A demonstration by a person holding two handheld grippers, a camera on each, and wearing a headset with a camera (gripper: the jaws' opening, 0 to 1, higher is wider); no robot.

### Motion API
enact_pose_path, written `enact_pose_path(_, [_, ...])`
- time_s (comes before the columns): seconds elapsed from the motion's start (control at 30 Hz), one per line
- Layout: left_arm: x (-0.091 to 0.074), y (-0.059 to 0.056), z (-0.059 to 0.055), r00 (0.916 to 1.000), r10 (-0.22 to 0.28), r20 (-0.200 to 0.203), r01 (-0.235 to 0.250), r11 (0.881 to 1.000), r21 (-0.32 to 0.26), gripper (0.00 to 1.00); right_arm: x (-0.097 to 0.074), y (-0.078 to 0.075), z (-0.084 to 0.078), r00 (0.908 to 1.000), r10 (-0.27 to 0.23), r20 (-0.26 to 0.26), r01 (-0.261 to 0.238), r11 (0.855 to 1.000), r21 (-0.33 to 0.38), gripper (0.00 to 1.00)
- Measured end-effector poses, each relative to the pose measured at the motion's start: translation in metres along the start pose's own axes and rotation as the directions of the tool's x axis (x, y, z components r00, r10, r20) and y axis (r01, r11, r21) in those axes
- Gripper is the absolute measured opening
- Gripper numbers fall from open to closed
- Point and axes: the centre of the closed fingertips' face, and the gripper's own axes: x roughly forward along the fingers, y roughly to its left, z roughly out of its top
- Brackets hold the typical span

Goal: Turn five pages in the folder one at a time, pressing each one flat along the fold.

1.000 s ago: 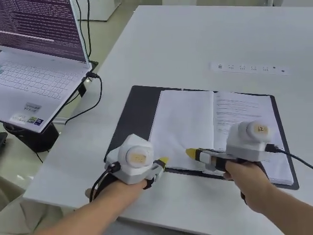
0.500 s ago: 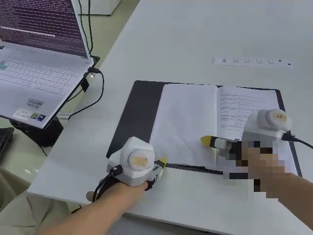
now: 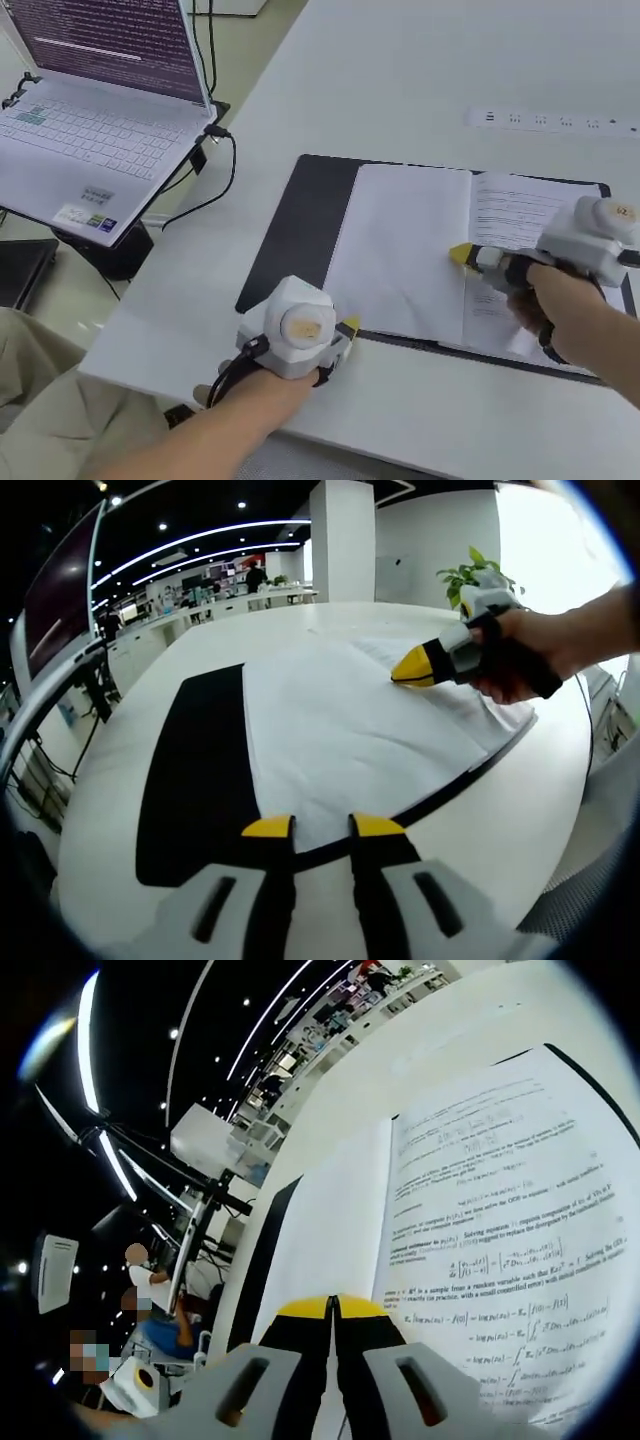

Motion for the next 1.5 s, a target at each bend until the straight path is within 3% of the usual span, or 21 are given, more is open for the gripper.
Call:
enact_pose_path(0.27, [0.0, 0.0, 0.0, 0.9999, 0.008, 0.01, -0.008, 1.0, -0.006, 0.19, 0.012, -0.008, 0.022, 0.9994, 0.01, 0.033, -0.013, 0.995, 0.097, 0.0])
enact_pose_path(0.37, [0.001, 0.0, 0.0, 0.9999, 0.008, 0.011, -0.008, 1.0, -0.005, 0.19, 0.016, -0.012, 0.033, 0.9975, 0.0, 0.071, -0.009, 0.992, 0.125, 0.0])
enact_pose_path(0.77, [0.004, 0.003, -0.002, 0.9998, 0.013, 0.013, -0.013, 1.0, -0.01, 0.19, 0.029, -0.02, 0.056, 0.9903, 0.007, 0.139, -0.039, 0.972, 0.232, 0.0])
enact_pose_path(1.07, [0.003, 0.003, -0.002, 0.9997, 0.015, 0.019, -0.015, 1.0, -0.012, 0.19, 0.04, -0.025, 0.078, 0.9806, -0.015, 0.196, -0.04, 0.961, 0.273, 0.0])
enact_pose_path(1.33, [0.003, 0.003, -0.002, 0.9996, 0.018, 0.024, -0.018, 1.0, -0.019, 0.19, 0.055, -0.029, 0.101, 0.9754, -0.049, 0.215, -0.007, 0.969, 0.248, 0.0])
enact_pose_path(1.5, [0.003, 0.003, -0.002, 0.9994, 0.02, 0.029, -0.019, 1.0, -0.022, 0.19, 0.062, -0.036, 0.119, 0.9641, -0.07, 0.256, -0.008, 0.957, 0.29, 0.0])
